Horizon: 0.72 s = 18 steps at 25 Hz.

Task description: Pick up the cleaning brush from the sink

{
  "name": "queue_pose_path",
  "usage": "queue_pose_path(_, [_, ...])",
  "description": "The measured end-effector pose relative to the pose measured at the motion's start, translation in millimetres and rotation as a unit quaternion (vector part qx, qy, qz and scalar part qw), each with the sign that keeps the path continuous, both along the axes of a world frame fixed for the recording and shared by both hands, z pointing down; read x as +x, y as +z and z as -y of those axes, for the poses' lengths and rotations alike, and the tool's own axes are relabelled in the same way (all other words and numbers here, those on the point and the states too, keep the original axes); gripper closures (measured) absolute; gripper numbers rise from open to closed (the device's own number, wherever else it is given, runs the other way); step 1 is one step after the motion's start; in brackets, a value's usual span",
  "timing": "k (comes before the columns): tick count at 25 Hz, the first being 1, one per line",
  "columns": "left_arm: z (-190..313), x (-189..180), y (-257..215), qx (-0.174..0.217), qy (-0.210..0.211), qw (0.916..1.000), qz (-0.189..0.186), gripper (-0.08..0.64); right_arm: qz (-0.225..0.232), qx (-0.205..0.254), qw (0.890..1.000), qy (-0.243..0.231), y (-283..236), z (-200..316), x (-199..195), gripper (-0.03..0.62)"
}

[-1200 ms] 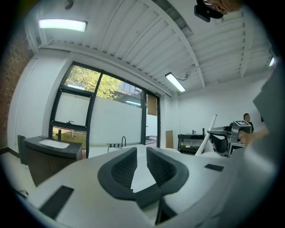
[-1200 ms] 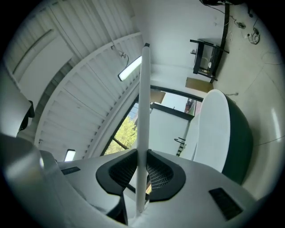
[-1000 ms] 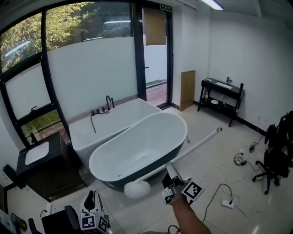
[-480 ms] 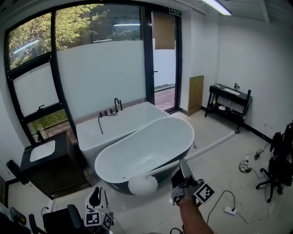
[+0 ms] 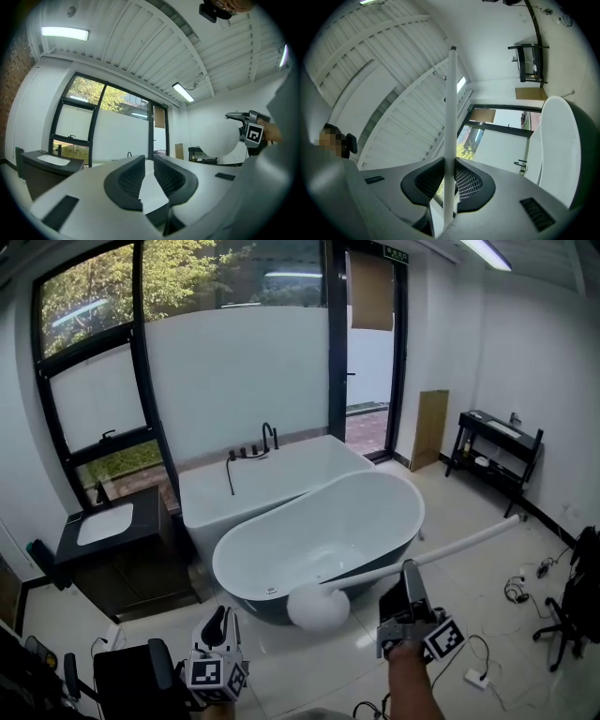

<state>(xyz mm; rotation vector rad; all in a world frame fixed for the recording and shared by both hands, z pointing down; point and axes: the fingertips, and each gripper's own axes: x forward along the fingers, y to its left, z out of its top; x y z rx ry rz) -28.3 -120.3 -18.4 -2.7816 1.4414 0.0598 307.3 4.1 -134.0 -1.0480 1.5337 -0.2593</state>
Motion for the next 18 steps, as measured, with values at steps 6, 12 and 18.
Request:
queue_pose_path(6, [20, -8, 2, 0.0, -0.006, 1.0, 0.003, 0.506, 0.003, 0.006, 1.0, 0.0, 0, 22, -5, 0.534])
queue_pose_path(12, [25, -27, 1, 0.001, -0.013, 0.9999, 0.002, 0.506, 0.001, 0.01, 1.0, -0.008, -3, 32, -22, 0.534])
queue_pose_path(18, [29, -35, 2, -0.002, -0.013, 0.9999, 0.002, 0.506, -0.001, 0.008, 1.0, -0.011, -2, 37, -32, 0.534])
